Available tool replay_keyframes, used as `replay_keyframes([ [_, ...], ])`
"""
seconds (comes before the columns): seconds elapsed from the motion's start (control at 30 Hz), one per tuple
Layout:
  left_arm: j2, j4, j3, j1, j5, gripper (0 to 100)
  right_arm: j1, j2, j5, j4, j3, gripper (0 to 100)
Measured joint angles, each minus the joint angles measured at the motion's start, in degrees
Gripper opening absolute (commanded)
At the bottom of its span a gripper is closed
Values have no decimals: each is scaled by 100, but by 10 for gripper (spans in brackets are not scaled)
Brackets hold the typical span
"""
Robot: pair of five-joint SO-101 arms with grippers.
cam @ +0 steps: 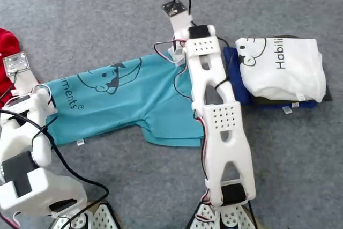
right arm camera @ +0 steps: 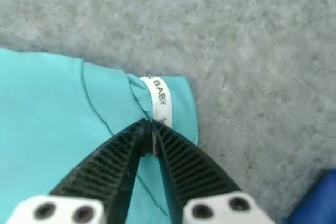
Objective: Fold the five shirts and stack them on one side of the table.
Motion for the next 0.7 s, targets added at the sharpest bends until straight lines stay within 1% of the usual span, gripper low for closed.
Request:
replay_keyframes([
  [0.13,-290,70,0,0,-255,28,-18,211,18,914,-1407,15],
  [0.23,-914,457,0,0,-369,28,-114,246,18,1556,-2330,15],
  [0.37,-2057,1292,0,70,-387,28,-176,176,18,1873,-2444,15],
  [0.43,-2699,1776,53,237,-387,29,-167,-97,18,1890,-2189,15],
  [0.53,-3613,2532,378,633,-387,29,-308,-853,18,1916,-1345,15],
  [0.6,-4105,2831,782,879,-396,29,-387,-1486,18,1916,-475,15],
  [0.7,-4501,2963,1538,1011,-422,29,-457,-2514,18,1916,1152,17],
])
